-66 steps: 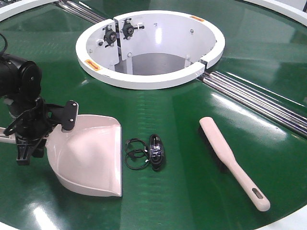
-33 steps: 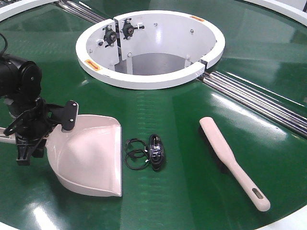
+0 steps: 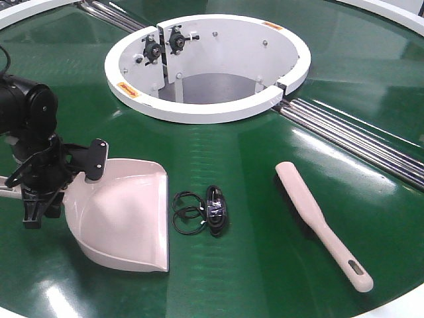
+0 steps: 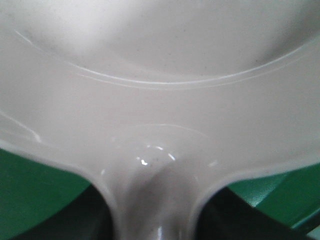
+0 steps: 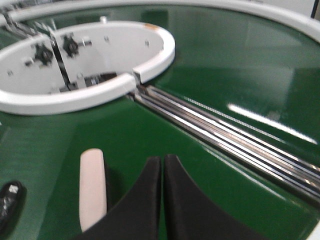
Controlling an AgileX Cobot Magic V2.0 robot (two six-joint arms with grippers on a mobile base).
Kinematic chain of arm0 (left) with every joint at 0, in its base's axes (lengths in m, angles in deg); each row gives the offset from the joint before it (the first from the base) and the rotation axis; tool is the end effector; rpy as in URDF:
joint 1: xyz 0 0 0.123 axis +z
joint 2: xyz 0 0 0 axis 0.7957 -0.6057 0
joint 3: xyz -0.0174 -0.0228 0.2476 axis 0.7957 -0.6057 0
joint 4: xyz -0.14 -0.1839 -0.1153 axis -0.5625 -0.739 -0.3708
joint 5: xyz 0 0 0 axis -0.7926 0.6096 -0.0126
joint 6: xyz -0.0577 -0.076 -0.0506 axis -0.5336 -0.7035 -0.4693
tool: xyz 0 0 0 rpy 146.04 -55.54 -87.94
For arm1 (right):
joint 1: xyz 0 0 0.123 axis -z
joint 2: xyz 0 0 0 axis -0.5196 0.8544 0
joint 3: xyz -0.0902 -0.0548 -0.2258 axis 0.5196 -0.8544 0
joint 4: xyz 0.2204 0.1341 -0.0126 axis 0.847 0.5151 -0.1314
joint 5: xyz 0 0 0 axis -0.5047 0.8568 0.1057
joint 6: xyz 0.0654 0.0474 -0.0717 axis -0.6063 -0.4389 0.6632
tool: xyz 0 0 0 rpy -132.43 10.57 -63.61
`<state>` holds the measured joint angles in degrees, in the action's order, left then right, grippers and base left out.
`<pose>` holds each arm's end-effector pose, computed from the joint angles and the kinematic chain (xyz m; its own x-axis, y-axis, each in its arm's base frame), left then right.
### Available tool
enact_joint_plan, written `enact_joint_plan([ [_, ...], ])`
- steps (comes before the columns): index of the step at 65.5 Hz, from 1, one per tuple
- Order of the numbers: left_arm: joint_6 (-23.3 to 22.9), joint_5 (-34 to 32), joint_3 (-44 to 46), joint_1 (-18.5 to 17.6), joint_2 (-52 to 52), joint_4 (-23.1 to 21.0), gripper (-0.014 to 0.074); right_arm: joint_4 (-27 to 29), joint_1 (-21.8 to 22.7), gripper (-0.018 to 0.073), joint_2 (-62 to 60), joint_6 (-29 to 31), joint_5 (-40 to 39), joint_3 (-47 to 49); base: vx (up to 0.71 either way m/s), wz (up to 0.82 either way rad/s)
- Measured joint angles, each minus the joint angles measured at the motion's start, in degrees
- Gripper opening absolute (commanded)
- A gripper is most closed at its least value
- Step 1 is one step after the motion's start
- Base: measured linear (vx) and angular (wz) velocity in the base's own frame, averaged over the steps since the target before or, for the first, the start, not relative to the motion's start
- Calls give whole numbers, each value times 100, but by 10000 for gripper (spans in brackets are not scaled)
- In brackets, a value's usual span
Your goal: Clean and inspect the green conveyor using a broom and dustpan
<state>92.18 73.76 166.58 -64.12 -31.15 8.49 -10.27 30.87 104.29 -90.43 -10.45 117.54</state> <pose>0.3452 -0.0531 0.1629 -0.0829 0.9862 0.1433 0.9962 0.0779 0.0400 0.1639 -0.0018 0.2944 -0.3082 0.0447 -0.9503 0.0346 0.9988 0.0358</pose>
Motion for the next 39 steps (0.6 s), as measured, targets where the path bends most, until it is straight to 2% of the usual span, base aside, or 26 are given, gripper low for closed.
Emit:
enact_joint_plan([
  [17,0,3,0,0,0,0,-6,-3,0,22,527,20,703,82,0,0],
  [27,-5,3,0,0,0,-4,-6,2,0,140,786,25,1362,365,0,0],
  [35,-5,3,0,0,0,-4,-6,35,-43,292,1031,57,1733,741,0,0],
  [39,-5,3,0,0,0,-4,-6,29,-215,363,1209,173,1892,911,0,0],
])
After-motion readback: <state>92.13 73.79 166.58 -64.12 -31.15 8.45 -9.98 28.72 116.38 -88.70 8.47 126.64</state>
